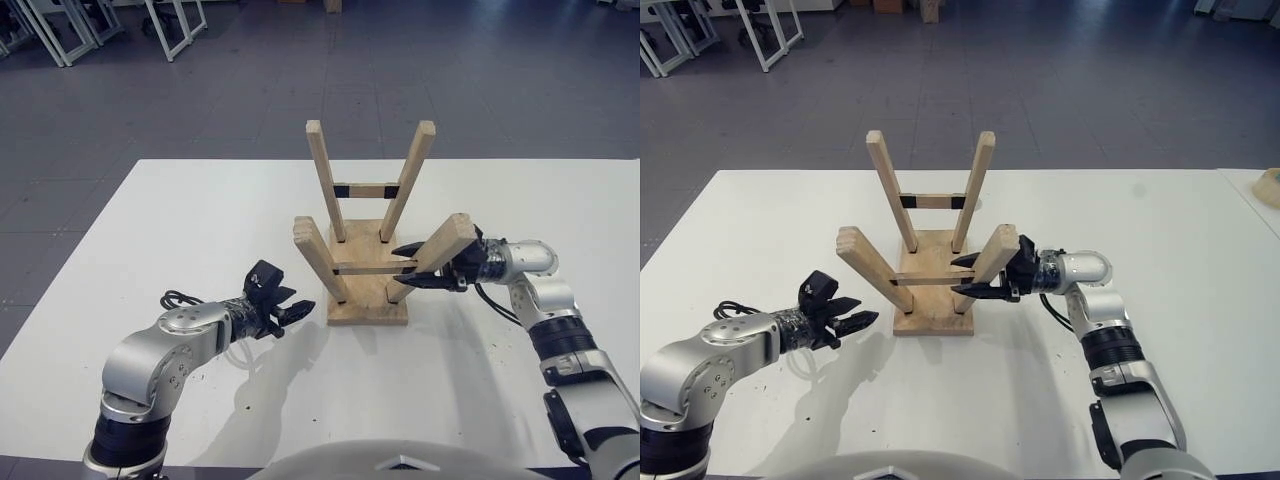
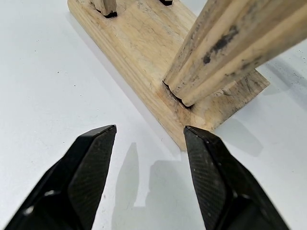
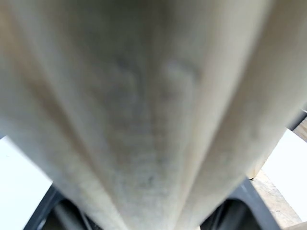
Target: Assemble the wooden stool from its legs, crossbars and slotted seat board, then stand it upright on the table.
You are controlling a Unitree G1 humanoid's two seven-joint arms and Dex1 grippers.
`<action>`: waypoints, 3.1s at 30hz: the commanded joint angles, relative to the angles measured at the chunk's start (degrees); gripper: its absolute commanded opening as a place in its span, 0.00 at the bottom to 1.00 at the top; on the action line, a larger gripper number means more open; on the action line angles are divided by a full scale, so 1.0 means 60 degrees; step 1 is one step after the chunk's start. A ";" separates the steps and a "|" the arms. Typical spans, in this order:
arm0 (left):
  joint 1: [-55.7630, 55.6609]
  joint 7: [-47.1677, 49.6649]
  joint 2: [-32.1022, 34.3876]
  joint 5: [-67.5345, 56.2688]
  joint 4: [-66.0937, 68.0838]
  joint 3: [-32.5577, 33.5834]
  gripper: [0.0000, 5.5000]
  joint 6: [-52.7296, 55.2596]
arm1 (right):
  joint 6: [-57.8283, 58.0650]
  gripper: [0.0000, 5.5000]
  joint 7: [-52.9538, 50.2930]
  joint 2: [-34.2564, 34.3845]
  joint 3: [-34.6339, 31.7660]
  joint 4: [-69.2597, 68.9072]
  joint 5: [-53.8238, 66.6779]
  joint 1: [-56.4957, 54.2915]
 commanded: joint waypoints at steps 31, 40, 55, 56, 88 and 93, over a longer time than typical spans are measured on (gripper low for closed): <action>-0.0052 0.0731 -0.0770 -0.0346 -0.0136 -0.0028 0.48 -0.0113 | -0.0116 1.00 -0.1786 -0.1361 -0.1203 -0.0148 -0.1795 0.1362; -0.0722 0.1379 -0.1054 0.0656 0.0757 -0.1213 0.48 -0.0793 | 0.7376 1.00 -0.7776 -0.1389 -0.3009 -0.3994 -0.1955 0.2554; -0.0207 0.1501 -0.1443 0.1570 0.1698 -0.1952 0.48 -0.1775 | 1.4820 0.77 -1.4670 0.4440 -0.5688 -1.1437 0.3065 -0.1244; -0.0178 0.1500 -0.1442 0.1584 0.1694 -0.1958 0.48 -0.1786 | 1.4973 0.77 -1.4678 0.4439 -0.5626 -1.1511 0.3170 -0.1223; 0.0547 0.1139 -0.0945 0.1292 0.1098 -0.0958 0.48 -0.1558 | 0.9870 0.77 -1.4087 0.0748 -0.4929 -0.7939 0.1795 -0.0457; -0.0128 0.0255 -0.0160 -0.0487 0.0047 0.1644 0.48 -0.0381 | 0.7283 0.77 -1.1300 -0.0376 -0.3129 -0.5755 -0.0242 0.2624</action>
